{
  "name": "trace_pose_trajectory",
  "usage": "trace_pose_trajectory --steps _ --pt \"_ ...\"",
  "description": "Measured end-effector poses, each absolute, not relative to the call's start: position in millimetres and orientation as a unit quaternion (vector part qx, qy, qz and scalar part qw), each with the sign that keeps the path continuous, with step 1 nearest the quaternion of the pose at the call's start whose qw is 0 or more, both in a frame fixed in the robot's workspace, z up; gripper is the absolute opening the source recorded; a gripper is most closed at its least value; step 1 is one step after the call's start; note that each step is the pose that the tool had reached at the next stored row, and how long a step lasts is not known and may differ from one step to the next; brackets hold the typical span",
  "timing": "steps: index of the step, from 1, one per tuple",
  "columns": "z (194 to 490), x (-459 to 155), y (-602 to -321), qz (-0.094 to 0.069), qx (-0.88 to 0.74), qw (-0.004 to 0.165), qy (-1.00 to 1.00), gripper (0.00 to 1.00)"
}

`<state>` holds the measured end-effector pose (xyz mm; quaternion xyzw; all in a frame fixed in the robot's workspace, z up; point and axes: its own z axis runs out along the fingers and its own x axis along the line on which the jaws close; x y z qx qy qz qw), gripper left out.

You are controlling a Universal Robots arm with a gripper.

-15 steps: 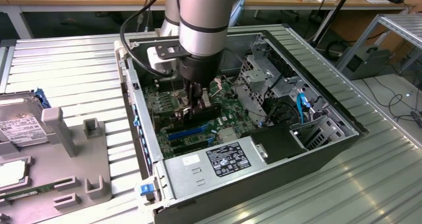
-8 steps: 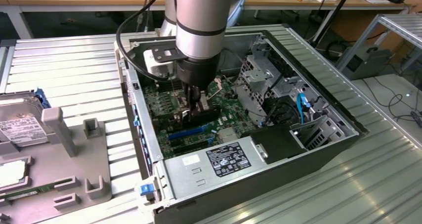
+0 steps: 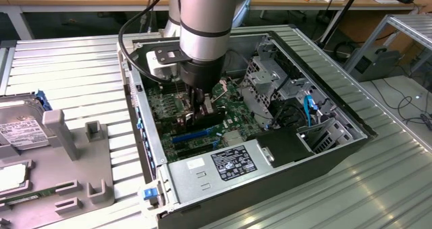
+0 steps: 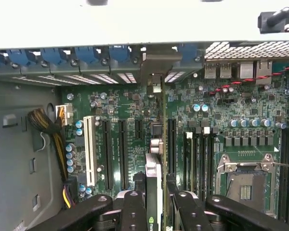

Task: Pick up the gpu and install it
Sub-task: 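Insert the gpu into the slot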

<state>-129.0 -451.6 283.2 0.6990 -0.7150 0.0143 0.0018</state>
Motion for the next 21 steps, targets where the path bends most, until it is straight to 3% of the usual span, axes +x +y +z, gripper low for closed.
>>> trace_pose_trajectory --steps 4,21 --pt "283.0 -129.0 -451.6 0.007 0.699 0.01 -0.715 0.27" --pt "273.6 -128.9 -452.1 0.007 0.699 0.01 -0.715 0.27"
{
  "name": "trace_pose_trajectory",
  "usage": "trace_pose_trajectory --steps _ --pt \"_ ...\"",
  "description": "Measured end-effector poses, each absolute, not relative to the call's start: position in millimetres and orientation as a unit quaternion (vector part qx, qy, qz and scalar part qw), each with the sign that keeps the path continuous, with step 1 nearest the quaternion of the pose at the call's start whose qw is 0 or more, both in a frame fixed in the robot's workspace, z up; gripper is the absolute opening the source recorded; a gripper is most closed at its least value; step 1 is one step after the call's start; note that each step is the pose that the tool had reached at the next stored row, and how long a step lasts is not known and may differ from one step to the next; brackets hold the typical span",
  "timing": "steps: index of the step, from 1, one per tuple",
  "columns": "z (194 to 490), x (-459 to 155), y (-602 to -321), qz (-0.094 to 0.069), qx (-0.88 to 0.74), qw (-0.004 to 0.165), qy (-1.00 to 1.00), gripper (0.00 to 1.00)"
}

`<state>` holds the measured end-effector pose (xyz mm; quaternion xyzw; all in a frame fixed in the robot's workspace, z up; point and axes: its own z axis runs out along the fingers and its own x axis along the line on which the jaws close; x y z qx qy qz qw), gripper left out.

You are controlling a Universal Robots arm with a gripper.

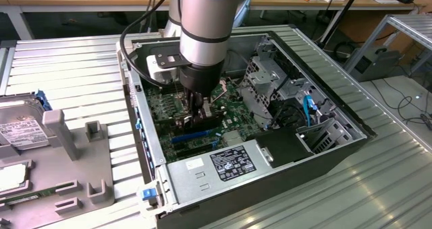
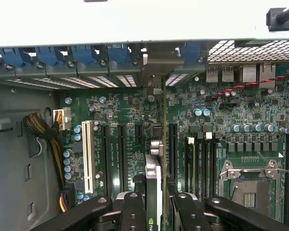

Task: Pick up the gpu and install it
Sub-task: 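Insert the gpu into the slot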

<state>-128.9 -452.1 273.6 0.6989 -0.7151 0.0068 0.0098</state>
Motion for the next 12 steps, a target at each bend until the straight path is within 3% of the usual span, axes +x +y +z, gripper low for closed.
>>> trace_pose_trajectory --steps 12 --pt "266.6 -128.9 -452.0 0.004 0.686 0.007 -0.727 0.27"
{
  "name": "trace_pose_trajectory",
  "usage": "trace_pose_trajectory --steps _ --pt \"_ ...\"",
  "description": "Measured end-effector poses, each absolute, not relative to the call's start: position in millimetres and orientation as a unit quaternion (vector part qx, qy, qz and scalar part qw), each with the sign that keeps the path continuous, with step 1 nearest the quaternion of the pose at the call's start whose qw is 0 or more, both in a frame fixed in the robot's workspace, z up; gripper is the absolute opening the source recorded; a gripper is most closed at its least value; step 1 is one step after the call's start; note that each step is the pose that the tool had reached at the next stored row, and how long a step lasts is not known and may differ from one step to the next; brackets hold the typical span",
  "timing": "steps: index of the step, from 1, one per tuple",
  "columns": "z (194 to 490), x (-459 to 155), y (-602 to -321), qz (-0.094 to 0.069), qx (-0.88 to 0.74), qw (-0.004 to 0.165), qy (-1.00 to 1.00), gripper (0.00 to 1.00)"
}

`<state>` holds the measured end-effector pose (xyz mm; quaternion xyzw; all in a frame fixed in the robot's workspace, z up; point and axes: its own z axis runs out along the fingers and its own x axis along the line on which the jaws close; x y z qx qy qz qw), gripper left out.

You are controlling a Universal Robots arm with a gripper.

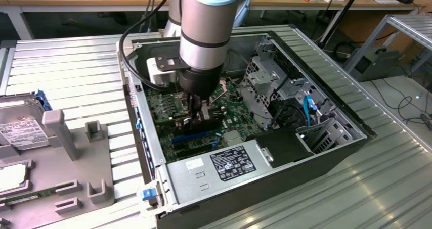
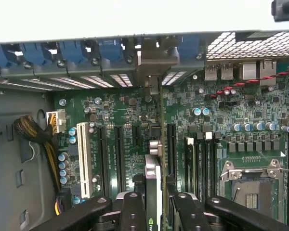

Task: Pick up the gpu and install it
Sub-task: 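Insert the gpu into the slot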

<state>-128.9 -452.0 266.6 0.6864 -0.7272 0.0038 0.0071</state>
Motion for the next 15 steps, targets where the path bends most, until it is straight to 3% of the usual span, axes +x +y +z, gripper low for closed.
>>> trace_pose_trajectory --steps 15 --pt "265.6 -119.6 -453.3 0.004 0.676 0.007 -0.737 0.27"
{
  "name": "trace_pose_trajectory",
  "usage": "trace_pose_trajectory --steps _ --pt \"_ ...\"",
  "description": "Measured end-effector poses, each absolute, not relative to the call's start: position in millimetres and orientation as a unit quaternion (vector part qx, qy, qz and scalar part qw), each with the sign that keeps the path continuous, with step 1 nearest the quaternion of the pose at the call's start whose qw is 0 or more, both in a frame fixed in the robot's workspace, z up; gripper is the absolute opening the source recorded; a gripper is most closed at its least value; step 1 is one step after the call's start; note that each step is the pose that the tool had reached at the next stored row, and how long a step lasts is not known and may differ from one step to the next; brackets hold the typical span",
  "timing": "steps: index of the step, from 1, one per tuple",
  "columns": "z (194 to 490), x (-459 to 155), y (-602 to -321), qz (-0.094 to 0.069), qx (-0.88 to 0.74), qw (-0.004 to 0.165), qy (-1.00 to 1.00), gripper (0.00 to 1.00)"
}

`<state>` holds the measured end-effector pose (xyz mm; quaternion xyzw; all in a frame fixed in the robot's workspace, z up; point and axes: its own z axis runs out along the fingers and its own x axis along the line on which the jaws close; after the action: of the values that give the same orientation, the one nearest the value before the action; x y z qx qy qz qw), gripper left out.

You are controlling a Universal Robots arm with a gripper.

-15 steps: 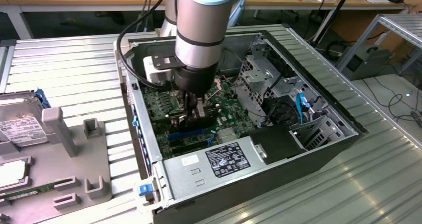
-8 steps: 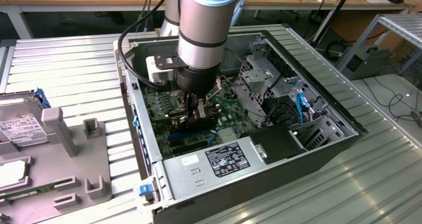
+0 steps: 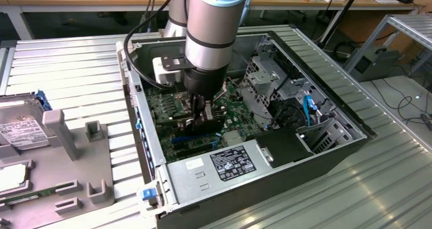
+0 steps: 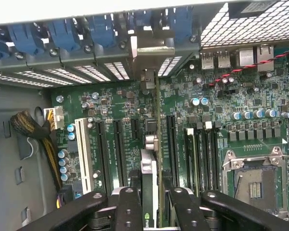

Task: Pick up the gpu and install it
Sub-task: 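Insert the gpu into the slot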

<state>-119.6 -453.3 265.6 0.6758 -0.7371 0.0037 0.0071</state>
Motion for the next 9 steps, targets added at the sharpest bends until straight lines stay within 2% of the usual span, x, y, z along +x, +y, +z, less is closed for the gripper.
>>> trace_pose_trajectory --steps 9 --pt "265.6 -119.7 -450.9 0.004 0.691 0.007 -0.722 0.27"
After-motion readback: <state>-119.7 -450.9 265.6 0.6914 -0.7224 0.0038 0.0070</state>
